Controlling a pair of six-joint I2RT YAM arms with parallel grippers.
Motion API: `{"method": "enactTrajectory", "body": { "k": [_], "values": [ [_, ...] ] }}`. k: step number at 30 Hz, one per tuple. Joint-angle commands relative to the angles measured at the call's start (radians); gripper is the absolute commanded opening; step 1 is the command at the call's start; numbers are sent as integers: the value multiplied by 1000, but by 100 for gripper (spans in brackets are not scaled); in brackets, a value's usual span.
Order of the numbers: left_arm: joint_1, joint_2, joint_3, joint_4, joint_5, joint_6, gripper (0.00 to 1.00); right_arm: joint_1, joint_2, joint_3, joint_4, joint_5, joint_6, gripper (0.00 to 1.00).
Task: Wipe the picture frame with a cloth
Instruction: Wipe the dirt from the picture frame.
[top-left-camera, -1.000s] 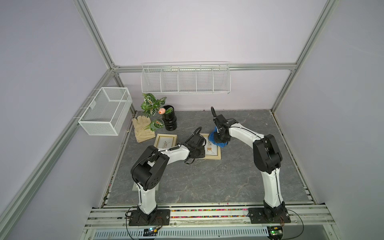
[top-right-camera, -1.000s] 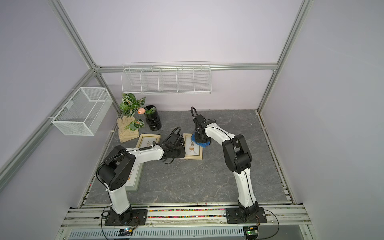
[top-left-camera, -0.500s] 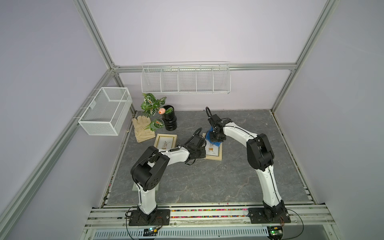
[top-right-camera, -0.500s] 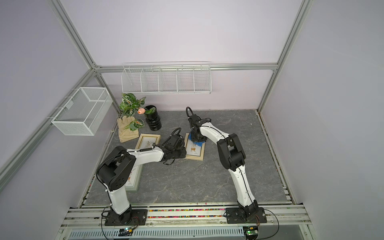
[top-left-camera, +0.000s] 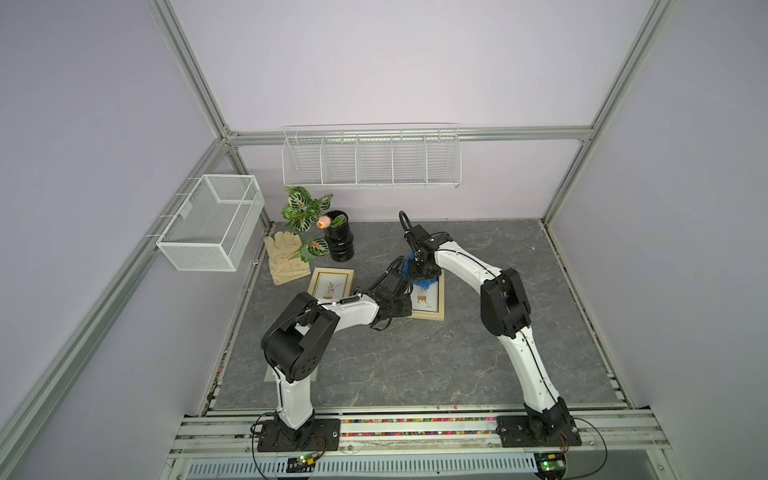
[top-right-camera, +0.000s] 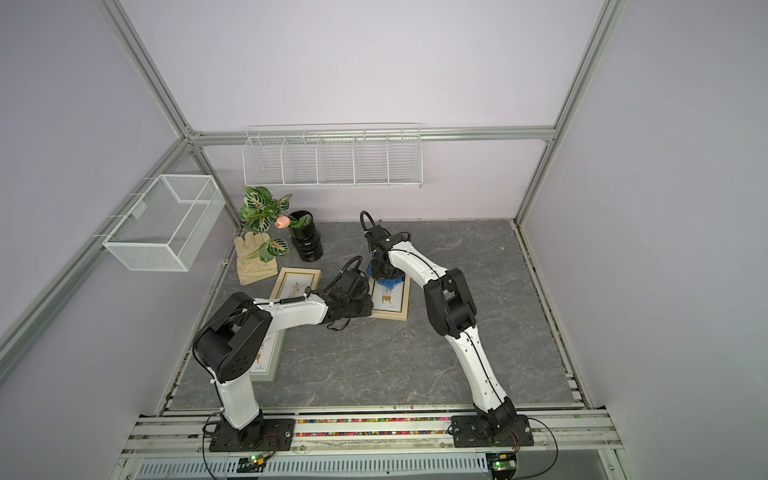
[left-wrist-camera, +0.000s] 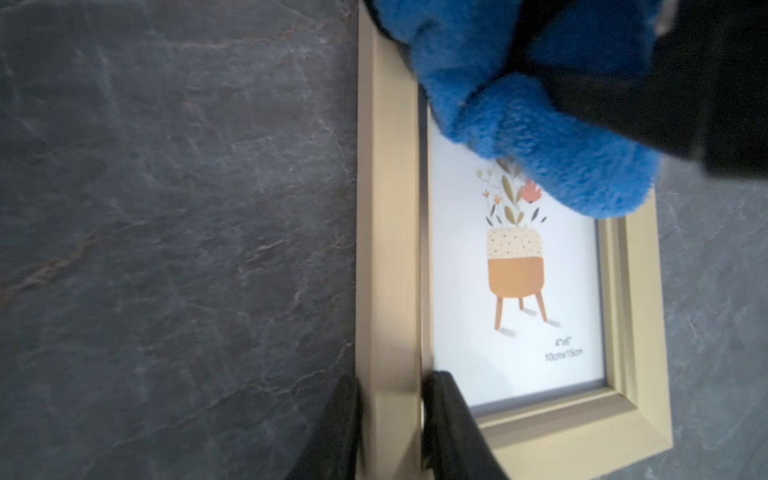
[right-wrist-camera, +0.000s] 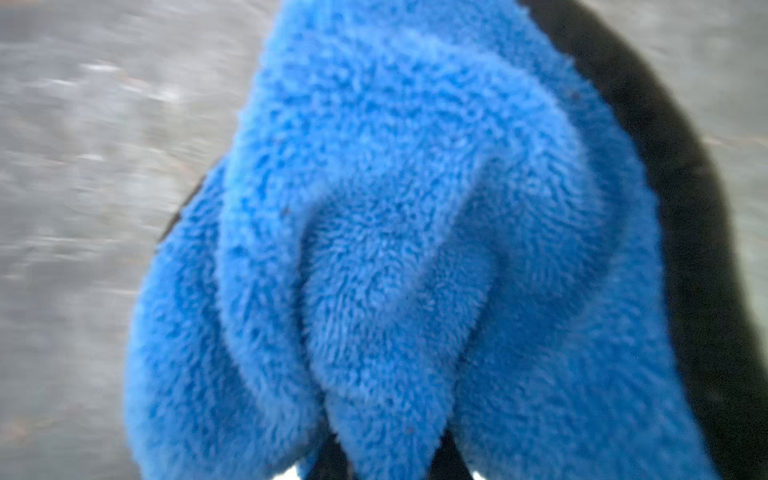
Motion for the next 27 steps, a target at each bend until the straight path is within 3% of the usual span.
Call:
{"method": "enactTrajectory", "body": {
  "k": [1,5,10,13,16,22,27],
  "values": [
    [-20,73,-76,-195,18,-11,29,-57,-36,-76,-26,85,5,9],
    [-20,83,-75,-192,14,-19,28,-14,-3,-35,-15,48,5,8],
    [-20,72,-79,-194,10,-22,28,41,153,235,-147,0,9,8],
    [-20,65,-92,-185,10,-28,29,26,216,359,-229,35,0,8],
    [-20,62,-102,-179,7,-35,28,-17,195,331,-250,69,-2,7],
    [-20,66,-112,-183,-16,-47,28,-45,37,76,-114,97,-7,8],
    [-20,76,-107,-182,-19,-52,28,12,97,175,-142,52,-7,8]
  ]
}}
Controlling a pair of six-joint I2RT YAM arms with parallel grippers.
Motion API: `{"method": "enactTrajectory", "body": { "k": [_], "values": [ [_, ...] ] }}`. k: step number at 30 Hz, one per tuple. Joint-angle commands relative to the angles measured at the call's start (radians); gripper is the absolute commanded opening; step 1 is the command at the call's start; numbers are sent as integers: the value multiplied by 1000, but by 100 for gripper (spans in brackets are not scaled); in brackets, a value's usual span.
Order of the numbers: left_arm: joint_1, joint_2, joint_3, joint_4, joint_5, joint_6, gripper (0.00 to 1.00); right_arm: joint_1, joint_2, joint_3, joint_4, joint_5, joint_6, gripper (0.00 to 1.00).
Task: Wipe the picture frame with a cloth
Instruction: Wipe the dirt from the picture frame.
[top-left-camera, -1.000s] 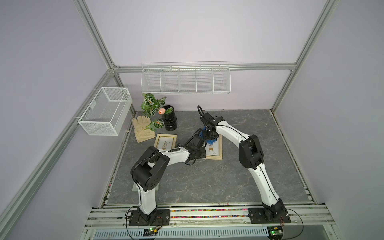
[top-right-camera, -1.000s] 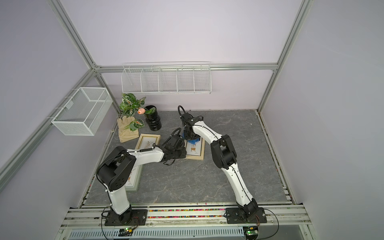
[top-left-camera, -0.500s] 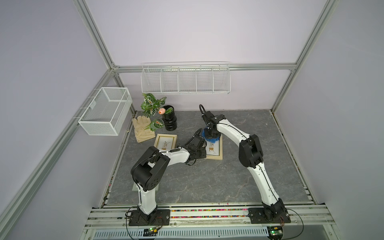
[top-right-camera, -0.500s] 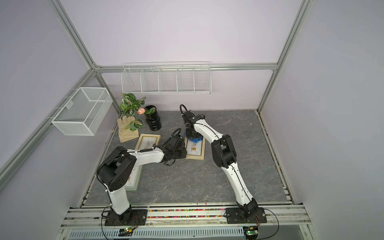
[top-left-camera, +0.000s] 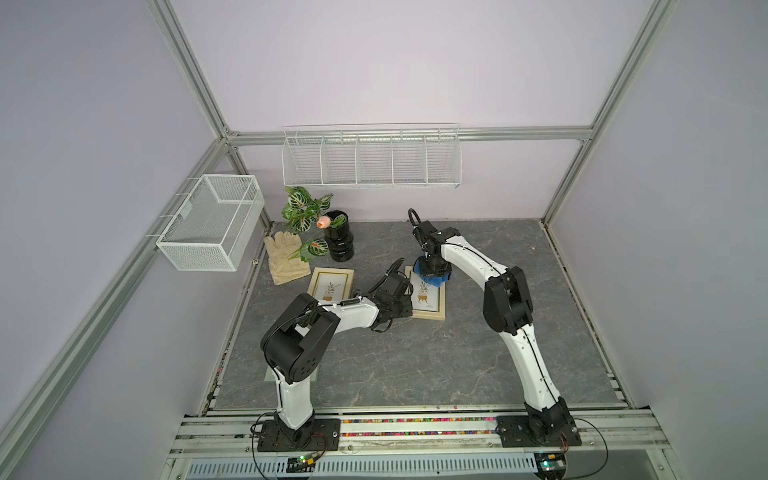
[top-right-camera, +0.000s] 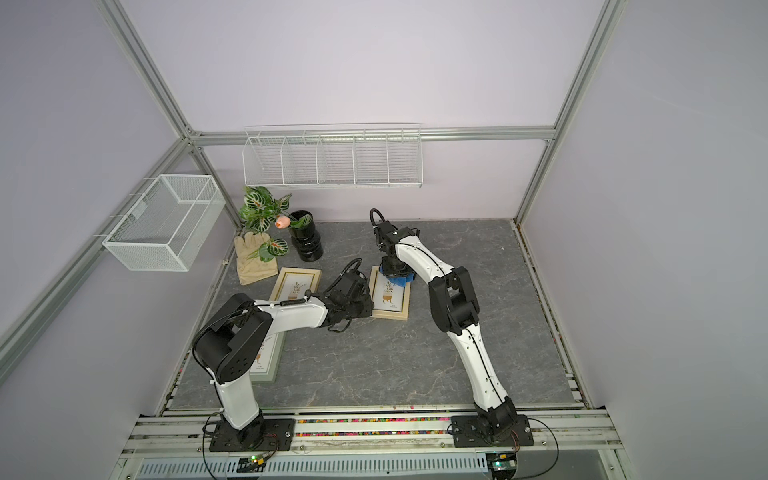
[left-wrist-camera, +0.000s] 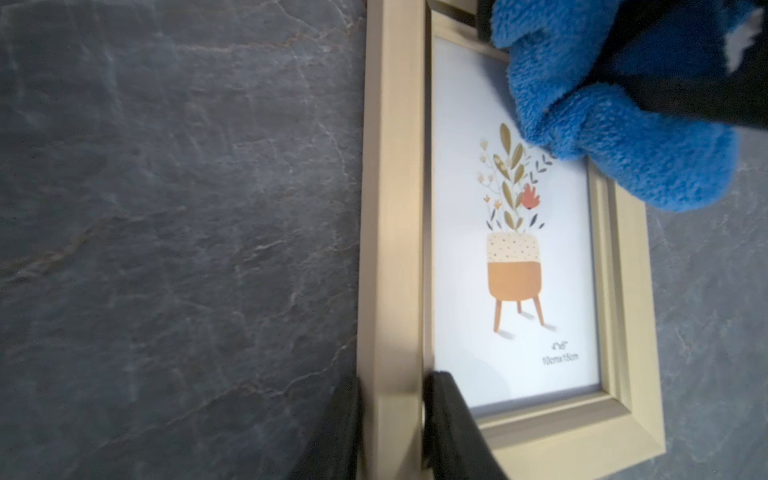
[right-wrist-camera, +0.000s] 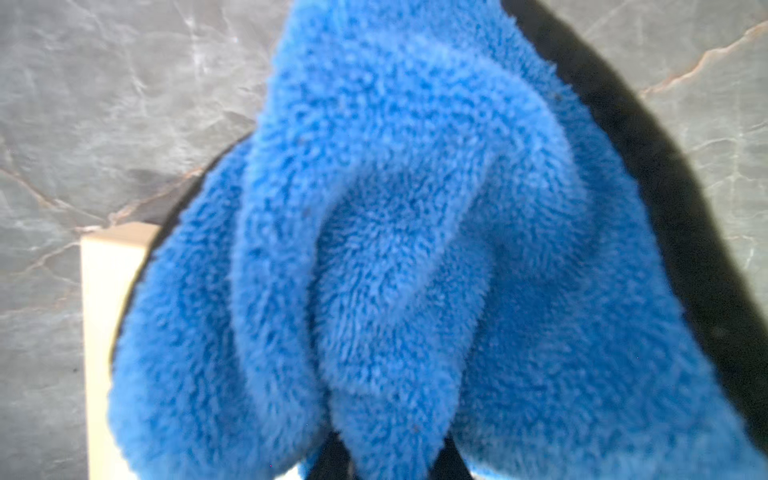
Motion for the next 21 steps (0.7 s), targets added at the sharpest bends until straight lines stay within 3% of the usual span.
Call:
{"method": "enactTrajectory", "body": {
  "k": [1,5,8,14,21],
  "values": [
    [-9,81,-76,-242,2,-16,28,48,74,98,-21,-14,-1,8],
    [-9,77,-77,-242,2,-20,28,61,177,285,-124,-21,-3,7],
    [-10,77,-78,-241,-1,-23,28,39,162,272,-145,11,-11,6],
    [-8,91,-76,-241,-8,-35,28,-16,-79,-114,47,28,-22,8],
    [-2,114,-66,-250,-13,-47,28,-5,-259,-441,161,-20,-3,8]
  ]
}}
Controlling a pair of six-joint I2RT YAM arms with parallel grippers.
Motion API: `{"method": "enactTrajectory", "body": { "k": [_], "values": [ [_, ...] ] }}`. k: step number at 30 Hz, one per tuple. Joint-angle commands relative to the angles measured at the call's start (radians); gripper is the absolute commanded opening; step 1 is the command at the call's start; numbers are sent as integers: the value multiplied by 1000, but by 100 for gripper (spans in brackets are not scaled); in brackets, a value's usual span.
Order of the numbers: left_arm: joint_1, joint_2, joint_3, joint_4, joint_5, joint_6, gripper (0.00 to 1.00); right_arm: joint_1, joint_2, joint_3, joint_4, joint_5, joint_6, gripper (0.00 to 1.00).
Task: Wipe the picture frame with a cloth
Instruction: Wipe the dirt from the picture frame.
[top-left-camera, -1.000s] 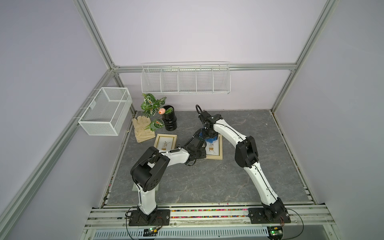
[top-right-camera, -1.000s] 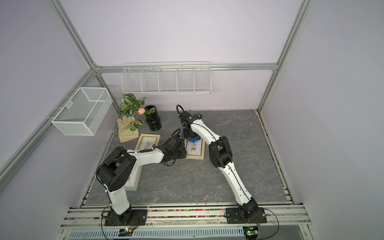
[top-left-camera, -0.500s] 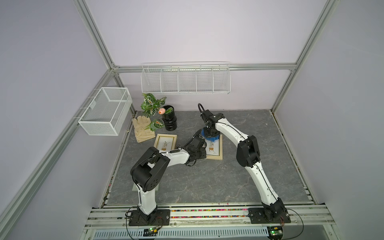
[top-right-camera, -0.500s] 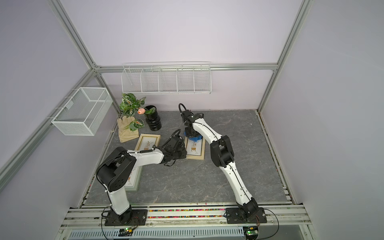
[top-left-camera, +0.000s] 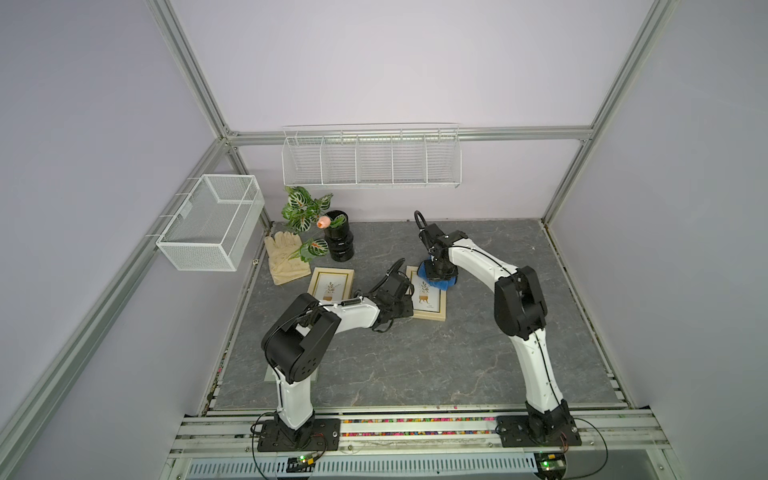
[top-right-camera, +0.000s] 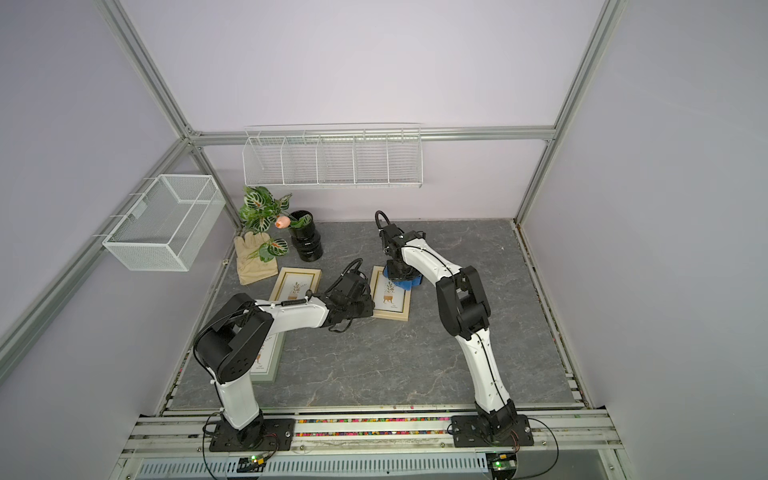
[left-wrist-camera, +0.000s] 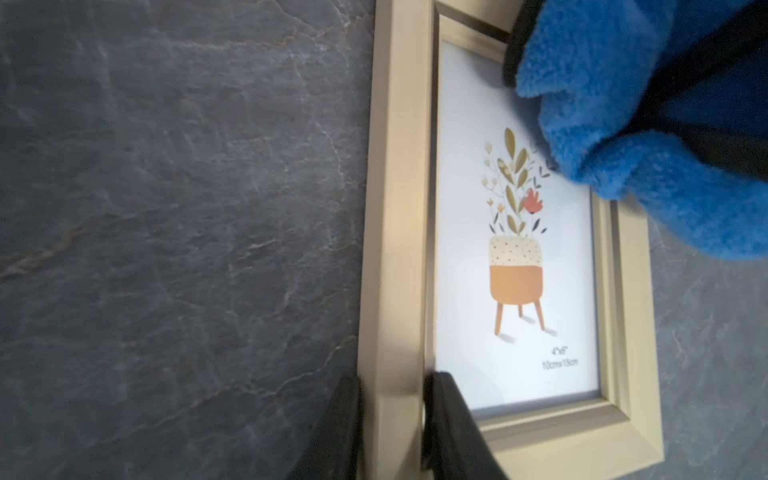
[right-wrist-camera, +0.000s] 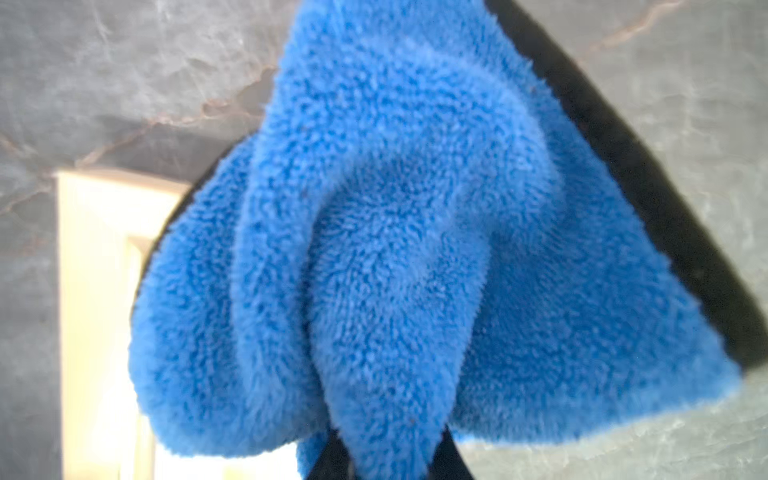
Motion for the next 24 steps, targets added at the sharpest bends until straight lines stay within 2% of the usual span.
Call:
{"method": "enactTrajectory", "body": {
  "k": [1,5,9,13,19,22,24],
  "values": [
    [1,107,-70,-252,-8,-32,28,17,-96,-184,56,-28,12,8],
    [2,106,-75,-240,0,-38,28,57,-238,-421,133,-74,38,9],
    [2,109,-73,-229,17,-41,28,75,-266,-496,153,-119,54,9],
    [2,104,-60,-258,2,-44,28,52,-212,-406,139,-98,39,8],
    [2,110,-50,-268,10,-68,28,25,-98,-173,50,-20,8,8],
    [2,125,-34,-292,1,-92,28,44,-115,-205,54,-22,17,8],
    [2,135,-29,-295,1,-110,28,65,-149,-283,67,-27,34,8]
  ]
}}
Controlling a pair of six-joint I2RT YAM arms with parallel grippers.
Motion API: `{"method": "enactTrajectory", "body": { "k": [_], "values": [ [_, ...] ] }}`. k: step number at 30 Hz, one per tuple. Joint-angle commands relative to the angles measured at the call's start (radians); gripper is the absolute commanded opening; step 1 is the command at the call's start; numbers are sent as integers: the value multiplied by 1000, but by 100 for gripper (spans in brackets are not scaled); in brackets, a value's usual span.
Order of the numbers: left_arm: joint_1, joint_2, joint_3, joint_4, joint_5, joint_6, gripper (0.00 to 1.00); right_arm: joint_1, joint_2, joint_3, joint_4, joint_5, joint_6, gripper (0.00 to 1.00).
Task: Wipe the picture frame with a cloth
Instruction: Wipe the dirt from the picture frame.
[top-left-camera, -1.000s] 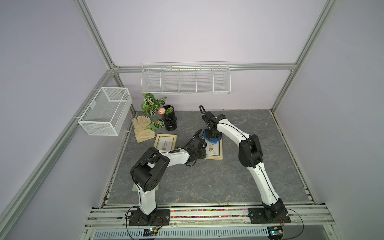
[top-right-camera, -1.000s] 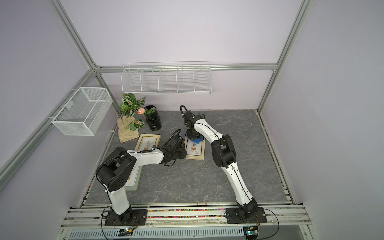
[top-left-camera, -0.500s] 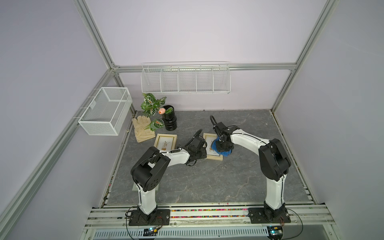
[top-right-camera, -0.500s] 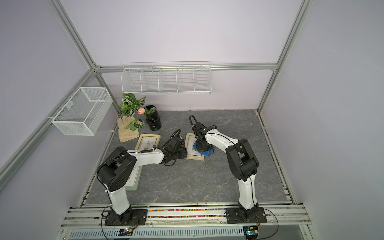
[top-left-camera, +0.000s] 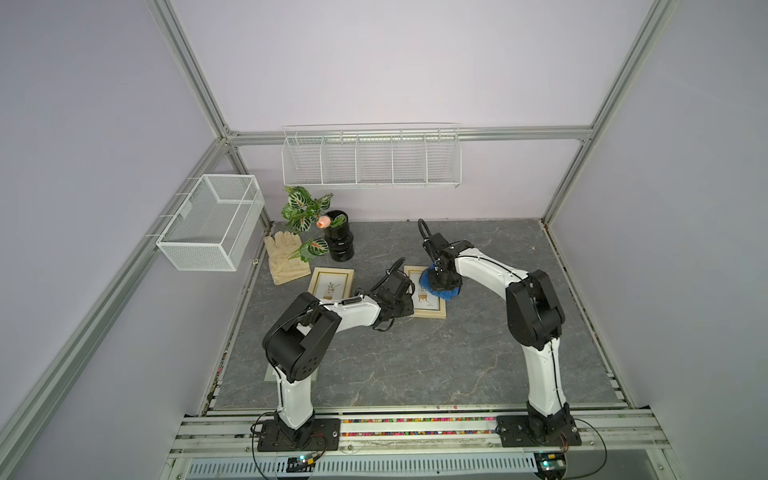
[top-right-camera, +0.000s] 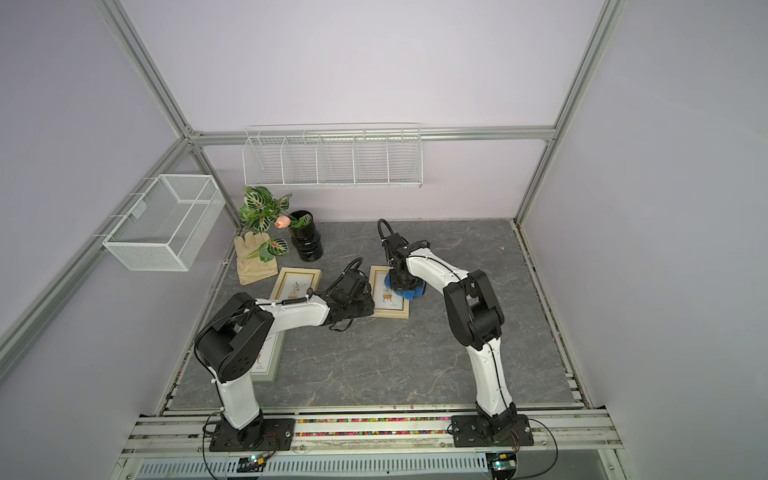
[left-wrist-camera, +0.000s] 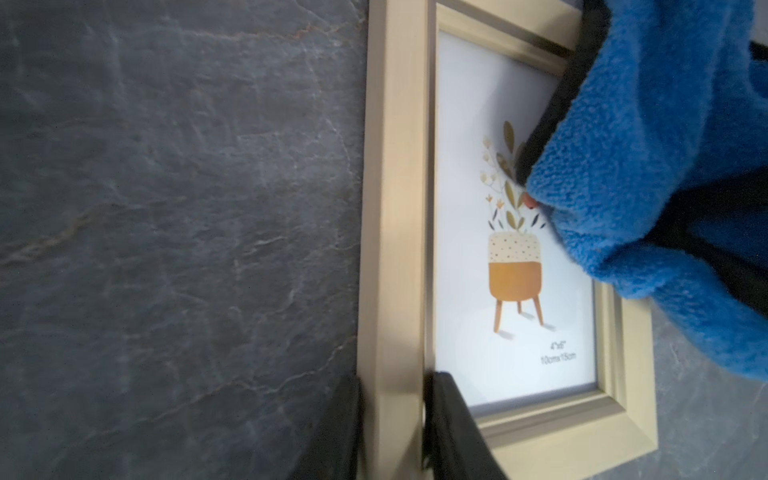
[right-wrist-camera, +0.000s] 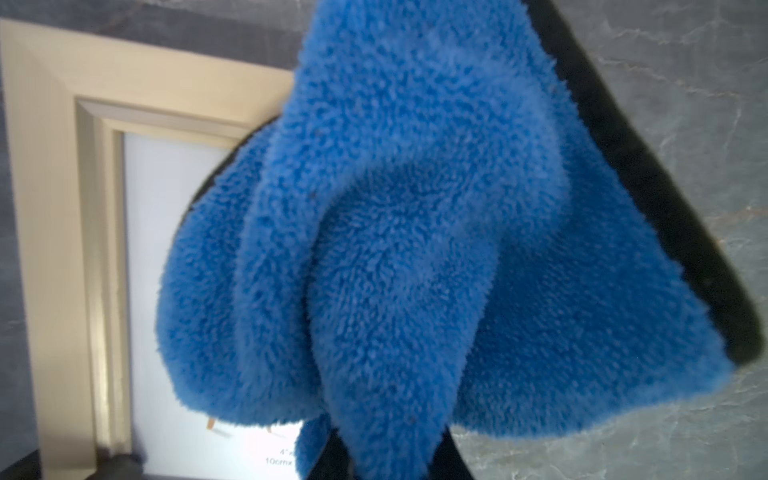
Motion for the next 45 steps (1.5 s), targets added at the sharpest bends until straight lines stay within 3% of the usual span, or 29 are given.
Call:
{"method": "enactTrajectory", "body": {
  "k": [1,5,8,18,27,37,45],
  "values": [
    [2,129,-58,-249,7,-65,28,44,-50,-116,-23,-22,26,8],
    [2,133,-65,-233,32,-84,28,71,-174,-319,40,-55,78,9],
    [2,124,-89,-195,58,-98,29,84,-214,-376,71,-90,98,10],
    [2,109,-128,-125,106,-139,29,160,-103,-256,115,-222,151,9],
    [2,102,-137,-122,98,-142,29,47,-203,-396,86,-69,97,9],
    [2,101,-147,-108,102,-151,29,154,-107,-262,134,-210,163,8],
    [2,97,-153,-103,100,-154,29,53,-189,-360,107,-119,121,9]
  ]
}}
